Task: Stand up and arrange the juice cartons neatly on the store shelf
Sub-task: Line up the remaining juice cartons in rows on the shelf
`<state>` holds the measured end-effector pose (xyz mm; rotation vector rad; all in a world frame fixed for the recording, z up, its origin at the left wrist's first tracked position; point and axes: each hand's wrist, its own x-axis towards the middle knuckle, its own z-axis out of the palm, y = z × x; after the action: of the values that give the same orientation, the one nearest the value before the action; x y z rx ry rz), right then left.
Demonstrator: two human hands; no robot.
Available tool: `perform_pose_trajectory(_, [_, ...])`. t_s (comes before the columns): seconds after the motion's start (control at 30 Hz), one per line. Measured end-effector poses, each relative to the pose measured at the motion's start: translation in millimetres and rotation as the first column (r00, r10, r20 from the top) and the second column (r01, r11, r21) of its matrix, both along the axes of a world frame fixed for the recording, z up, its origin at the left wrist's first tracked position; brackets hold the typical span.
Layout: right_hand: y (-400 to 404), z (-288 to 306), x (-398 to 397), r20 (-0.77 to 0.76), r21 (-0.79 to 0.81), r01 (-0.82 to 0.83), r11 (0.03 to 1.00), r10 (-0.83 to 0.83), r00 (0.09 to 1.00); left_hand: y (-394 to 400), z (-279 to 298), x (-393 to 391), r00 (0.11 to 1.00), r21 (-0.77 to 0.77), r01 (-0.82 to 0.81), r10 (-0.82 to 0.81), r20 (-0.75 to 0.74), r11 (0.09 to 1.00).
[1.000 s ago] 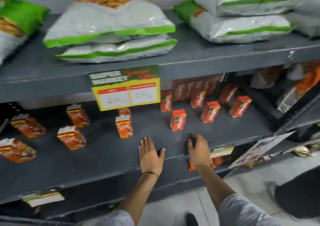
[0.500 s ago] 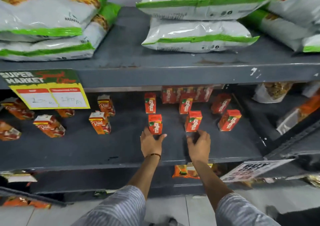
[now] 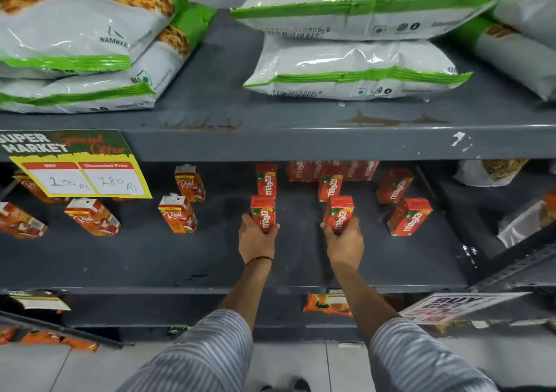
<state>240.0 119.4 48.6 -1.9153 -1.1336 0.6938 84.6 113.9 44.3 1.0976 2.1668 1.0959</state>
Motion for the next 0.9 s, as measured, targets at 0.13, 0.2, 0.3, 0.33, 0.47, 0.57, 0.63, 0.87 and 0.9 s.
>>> perform_pose_trajectory(0.13, [4.4, -0.1, -0.3, 0.003, -0.011, -0.027, 1.0, 0.027, 1.0, -0.7, -3.9, 0.6, 1.0, -0.007, -0.002, 0.002, 0.007, 1.0])
perform_pose_trajectory(0.2, [5.3, -0.9, 1.0, 0.008, -0.025, -0.04, 0.999, 0.04, 0.999, -0.7, -5.3, 0.6, 1.0, -0.016, -0.001, 0.001, 0.004, 1.0])
perform_pose_trajectory(0.3, [5.1, -2.8, 1.6, 0.041, -0.051, -0.052, 0.997, 0.055, 0.998, 1.3, -5.5, 0.0, 1.0, -0.019, -0.019, 0.019, -0.002, 1.0])
perform_pose_trajectory(0.33, [5.4, -2.9, 1.5, 0.049, -0.055, -0.052, 0.997, 0.055, 0.997, 1.9, -5.5, 0.3, 1.0, -0.02, -0.023, 0.023, -0.008, 1.0])
perform_pose_trajectory(0.47, [5.6, -2.7, 0.7, 0.054, -0.057, -0.046, 0.997, 0.049, 0.997, 2.4, -7.4, 0.2, 0.999, -0.021, -0.022, 0.021, -0.04, 1.0])
perform_pose_trajectory(0.57, [5.5, -2.9, 2.2, 0.057, -0.062, -0.046, 0.997, 0.049, 0.997, 2.6, -7.8, -0.8, 0.999, -0.023, -0.02, 0.019, -0.048, 1.0])
perform_pose_trajectory(0.63, [6.0, -3.0, 3.0, 0.062, -0.072, -0.049, 0.996, 0.054, 0.997, 2.4, -7.7, -1.0, 0.999, -0.025, -0.019, 0.018, -0.048, 1.0])
perform_pose_trajectory(0.87, [6.5, -4.1, 4.5, 0.071, -0.057, -0.049, 0.997, 0.053, 0.996, 2.5, -5.5, 0.0, 0.999, -0.035, -0.017, 0.016, -0.045, 0.999])
perform_pose_trajectory(0.9, [6.5, -4.3, 4.7, 0.073, -0.054, -0.051, 0.997, 0.055, 0.996, 2.5, -5.6, -0.3, 0.999, -0.034, -0.018, 0.016, -0.045, 0.999])
